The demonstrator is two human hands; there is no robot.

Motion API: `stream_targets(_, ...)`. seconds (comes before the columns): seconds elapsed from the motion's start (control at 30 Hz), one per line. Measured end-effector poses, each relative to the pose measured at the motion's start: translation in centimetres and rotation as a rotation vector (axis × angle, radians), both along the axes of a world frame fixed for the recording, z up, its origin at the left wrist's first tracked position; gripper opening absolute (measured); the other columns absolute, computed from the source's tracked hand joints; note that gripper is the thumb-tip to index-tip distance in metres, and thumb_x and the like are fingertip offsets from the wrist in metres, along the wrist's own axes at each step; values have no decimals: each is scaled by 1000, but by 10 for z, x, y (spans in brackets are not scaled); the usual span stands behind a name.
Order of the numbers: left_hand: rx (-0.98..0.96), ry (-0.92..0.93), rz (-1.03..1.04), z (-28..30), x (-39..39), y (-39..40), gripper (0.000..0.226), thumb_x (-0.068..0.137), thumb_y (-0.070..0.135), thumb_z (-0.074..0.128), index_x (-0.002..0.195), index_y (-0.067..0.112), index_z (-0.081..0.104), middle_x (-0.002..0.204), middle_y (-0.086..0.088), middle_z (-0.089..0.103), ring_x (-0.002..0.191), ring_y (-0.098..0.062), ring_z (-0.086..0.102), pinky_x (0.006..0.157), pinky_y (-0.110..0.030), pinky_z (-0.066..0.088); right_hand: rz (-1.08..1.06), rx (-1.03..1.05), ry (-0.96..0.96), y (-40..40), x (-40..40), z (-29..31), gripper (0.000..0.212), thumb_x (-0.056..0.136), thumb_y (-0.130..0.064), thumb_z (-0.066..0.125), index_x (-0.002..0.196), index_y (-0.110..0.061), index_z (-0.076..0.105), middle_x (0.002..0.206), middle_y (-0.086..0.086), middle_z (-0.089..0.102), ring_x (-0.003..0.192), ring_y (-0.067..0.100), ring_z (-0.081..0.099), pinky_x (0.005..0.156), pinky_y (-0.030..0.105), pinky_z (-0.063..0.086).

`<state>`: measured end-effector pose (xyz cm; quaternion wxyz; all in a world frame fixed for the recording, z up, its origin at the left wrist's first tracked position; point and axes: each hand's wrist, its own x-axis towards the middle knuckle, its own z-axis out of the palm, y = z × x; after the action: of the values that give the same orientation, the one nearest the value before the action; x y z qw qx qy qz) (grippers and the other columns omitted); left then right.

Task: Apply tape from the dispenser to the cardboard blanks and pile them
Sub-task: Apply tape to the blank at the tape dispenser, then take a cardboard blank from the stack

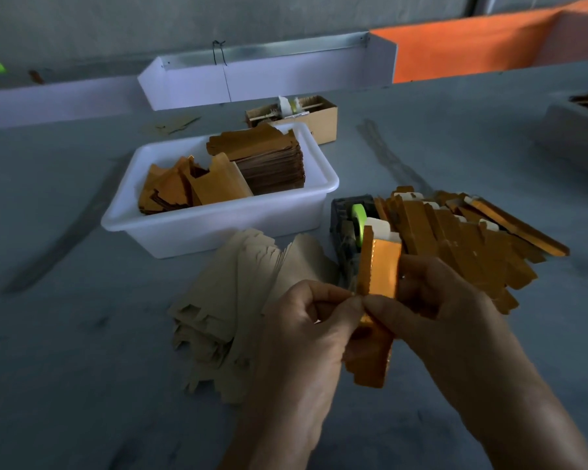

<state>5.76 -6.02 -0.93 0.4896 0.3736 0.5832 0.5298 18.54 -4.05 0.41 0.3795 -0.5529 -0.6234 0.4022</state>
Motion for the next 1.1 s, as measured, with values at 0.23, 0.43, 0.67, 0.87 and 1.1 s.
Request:
stream_targets(0.23, 16, 216, 13, 1, -10, 3, 9, 89, 17, 62, 83, 23, 65, 75, 1, 73, 71, -12, 70, 55, -27, 53, -74, 57, 43, 14, 3, -10, 29, 86, -23, 58, 105, -44, 54, 84, -9, 65, 76, 3, 64, 60, 15, 46)
stream_targets(0.43, -186, 1409, 287, -5, -39, 13, 52, 79, 49, 66, 115, 14, 55, 110, -11, 52, 103, -28, 42, 84, -38, 37, -404, 375, -405, 61, 33, -10, 26, 92, -12, 50, 114, -19, 63, 81, 1, 63, 70, 21, 59, 63, 33, 49)
stream_targets(0.67, -248, 1197, 238, -7, -53, 22, 38, 79, 42, 72, 98, 14, 55, 102, -7, 49, 91, -25, 54, 74, -36, 46, -520, 287, -554, 70, 42, -18, 42, 90, -21, 54, 131, -11, 52, 125, 18, 53, 114, 38, 48, 92, 47, 42)
stream_targets(0.87, -271, 1159, 205, -6, -58, 26, 39, 86, 56, 56, 85, 17, 51, 94, -4, 47, 77, -17, 48, 68, -33, 41, -487, 335, -516, 45, 37, -23, 37, 89, -20, 56, 124, -7, 57, 127, 16, 52, 116, 37, 45, 92, 48, 40)
stream_targets(1.1, -342, 1293, 179, -4, -45, 22, 39, 83, 53, 63, 85, 15, 52, 102, -6, 40, 98, -26, 50, 82, -38, 45, -441, 422, -426, 30, 30, -15, 25, 88, -15, 61, 111, -8, 66, 120, 10, 58, 111, 32, 51, 85, 37, 43)
